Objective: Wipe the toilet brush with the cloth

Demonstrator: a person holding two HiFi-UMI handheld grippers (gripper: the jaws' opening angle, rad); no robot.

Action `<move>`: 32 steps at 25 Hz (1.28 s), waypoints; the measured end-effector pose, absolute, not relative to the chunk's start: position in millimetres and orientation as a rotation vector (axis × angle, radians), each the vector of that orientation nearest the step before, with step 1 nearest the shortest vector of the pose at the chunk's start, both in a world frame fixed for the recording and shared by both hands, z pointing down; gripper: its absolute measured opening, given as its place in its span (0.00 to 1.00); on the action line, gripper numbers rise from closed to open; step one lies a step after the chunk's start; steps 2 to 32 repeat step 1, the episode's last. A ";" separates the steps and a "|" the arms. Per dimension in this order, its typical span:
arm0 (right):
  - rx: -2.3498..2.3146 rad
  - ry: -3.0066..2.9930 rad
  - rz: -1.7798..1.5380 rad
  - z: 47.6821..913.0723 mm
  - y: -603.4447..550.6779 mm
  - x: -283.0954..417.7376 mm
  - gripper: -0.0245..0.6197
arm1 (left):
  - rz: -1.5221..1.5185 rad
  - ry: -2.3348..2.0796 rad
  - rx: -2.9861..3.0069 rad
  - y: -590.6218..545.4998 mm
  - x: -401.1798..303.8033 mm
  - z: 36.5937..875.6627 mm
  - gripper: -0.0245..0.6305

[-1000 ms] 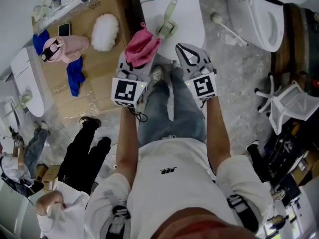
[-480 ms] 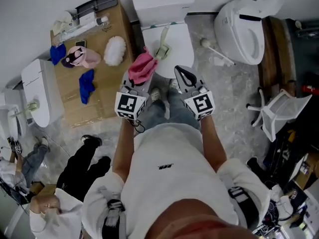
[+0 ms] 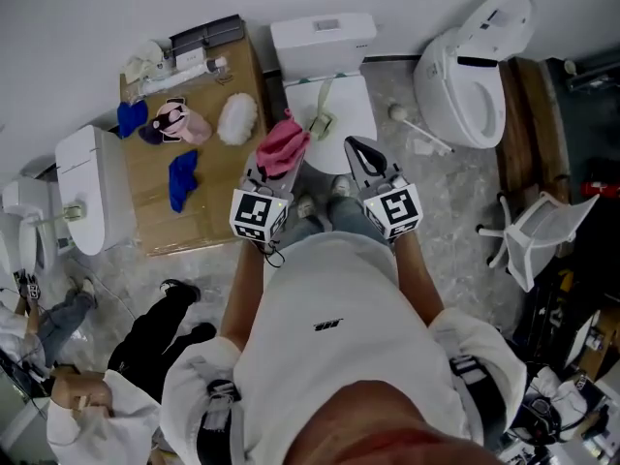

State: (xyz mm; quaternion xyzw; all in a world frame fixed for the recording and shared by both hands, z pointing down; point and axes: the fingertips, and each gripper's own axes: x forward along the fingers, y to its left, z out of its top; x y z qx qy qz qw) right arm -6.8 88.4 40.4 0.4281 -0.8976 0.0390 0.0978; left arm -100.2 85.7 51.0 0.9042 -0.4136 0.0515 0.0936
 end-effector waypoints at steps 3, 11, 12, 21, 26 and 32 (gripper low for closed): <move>1.265 -2.657 0.105 35.7 87.6 -7.8 0.03 | 0.152 -1.229 2.689 86.0 -101.0 46.2 0.23; 1.265 -2.657 0.105 35.7 87.6 -7.8 0.03 | 0.152 -1.229 2.689 86.0 -101.0 46.2 0.23; 1.265 -2.657 0.105 35.7 87.6 -7.8 0.03 | 0.152 -1.229 2.689 86.0 -101.0 46.2 0.23; 1.265 -2.657 0.105 35.7 87.6 -7.8 0.03 | 0.152 -1.229 2.689 86.0 -101.0 46.2 0.23; 1.265 -2.657 0.105 35.7 87.6 -7.8 0.03 | 0.152 -1.229 2.689 86.0 -101.0 46.2 0.23; 1.265 -2.657 0.105 35.7 87.6 -7.8 0.03 | 0.152 -1.229 2.689 86.0 -101.0 46.2 0.23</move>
